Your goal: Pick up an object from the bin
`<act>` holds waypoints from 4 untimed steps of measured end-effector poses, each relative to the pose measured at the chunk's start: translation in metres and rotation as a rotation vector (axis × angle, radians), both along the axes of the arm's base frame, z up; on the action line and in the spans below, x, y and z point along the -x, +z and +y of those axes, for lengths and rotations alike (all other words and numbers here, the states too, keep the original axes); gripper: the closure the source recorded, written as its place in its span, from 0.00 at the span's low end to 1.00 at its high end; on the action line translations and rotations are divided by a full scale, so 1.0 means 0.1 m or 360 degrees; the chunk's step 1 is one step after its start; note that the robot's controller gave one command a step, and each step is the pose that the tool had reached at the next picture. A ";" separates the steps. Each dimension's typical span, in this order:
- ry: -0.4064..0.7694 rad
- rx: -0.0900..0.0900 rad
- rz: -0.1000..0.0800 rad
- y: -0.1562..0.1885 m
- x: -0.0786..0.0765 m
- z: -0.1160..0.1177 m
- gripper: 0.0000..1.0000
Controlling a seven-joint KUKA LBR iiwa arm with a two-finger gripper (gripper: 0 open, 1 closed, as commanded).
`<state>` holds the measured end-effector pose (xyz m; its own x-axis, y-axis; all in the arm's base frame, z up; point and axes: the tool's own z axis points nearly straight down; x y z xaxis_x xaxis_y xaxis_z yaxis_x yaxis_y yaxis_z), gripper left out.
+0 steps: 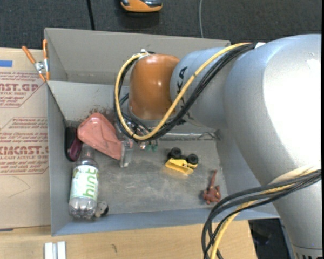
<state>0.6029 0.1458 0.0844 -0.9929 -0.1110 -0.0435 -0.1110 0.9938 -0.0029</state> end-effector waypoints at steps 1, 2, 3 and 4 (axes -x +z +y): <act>0.0000 0.0000 0.0000 0.00 0.00 0.00 1.00; -0.0007 0.0008 0.0034 0.04 0.04 0.04 1.00; -0.0017 0.0011 0.0018 0.04 0.14 0.08 1.00; 0.0013 0.0012 0.0072 0.27 0.31 0.06 1.00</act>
Offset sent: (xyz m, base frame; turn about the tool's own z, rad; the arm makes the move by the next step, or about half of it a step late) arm -0.0107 0.0126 0.0036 -0.0066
